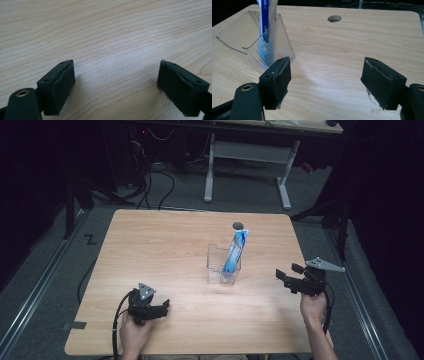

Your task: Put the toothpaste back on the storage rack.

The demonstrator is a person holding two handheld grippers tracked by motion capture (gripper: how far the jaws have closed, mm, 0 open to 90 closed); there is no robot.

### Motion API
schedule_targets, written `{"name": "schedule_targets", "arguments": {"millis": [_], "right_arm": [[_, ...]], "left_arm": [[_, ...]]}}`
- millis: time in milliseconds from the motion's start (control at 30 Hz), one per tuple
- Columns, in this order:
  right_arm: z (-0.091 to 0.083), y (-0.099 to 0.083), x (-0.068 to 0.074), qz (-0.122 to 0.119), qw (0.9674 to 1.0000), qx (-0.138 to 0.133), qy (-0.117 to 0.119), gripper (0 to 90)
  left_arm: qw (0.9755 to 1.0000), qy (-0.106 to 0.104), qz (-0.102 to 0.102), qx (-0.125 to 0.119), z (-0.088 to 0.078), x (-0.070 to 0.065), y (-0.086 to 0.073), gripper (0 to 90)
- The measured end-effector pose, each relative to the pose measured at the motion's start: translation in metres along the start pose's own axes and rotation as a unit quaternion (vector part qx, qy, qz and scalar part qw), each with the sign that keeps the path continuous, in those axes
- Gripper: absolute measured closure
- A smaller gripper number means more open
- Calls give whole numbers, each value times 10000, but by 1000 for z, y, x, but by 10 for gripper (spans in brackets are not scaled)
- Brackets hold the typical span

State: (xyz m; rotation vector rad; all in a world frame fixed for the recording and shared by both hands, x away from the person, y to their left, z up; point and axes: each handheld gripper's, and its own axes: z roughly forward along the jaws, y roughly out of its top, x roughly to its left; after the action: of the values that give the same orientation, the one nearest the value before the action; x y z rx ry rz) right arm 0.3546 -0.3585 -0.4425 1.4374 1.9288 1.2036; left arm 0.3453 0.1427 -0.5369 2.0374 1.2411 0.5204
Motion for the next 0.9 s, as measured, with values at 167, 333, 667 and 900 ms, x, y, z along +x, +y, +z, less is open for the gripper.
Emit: {"name": "schedule_targets", "arguments": {"millis": [167, 333, 667, 900], "right_arm": [[-1, -5, -3, 44, 10000, 11, 7, 236], [2, -12, -4, 85, 9999, 83, -5, 236], [12, -28, -5, 179, 9995, 241, -30, 236], [17, -36, -6, 168, 9993, 339, -30, 236]], "left_arm": [[10000, 0, 0, 1, 0, 0, 0, 147], [10000, 0, 0, 1, 0, 0, 0, 147], [10000, 1, -1, 2, 0, 0, 0, 147], [10000, 1, 0, 3, 0, 0, 0, 147]]}}
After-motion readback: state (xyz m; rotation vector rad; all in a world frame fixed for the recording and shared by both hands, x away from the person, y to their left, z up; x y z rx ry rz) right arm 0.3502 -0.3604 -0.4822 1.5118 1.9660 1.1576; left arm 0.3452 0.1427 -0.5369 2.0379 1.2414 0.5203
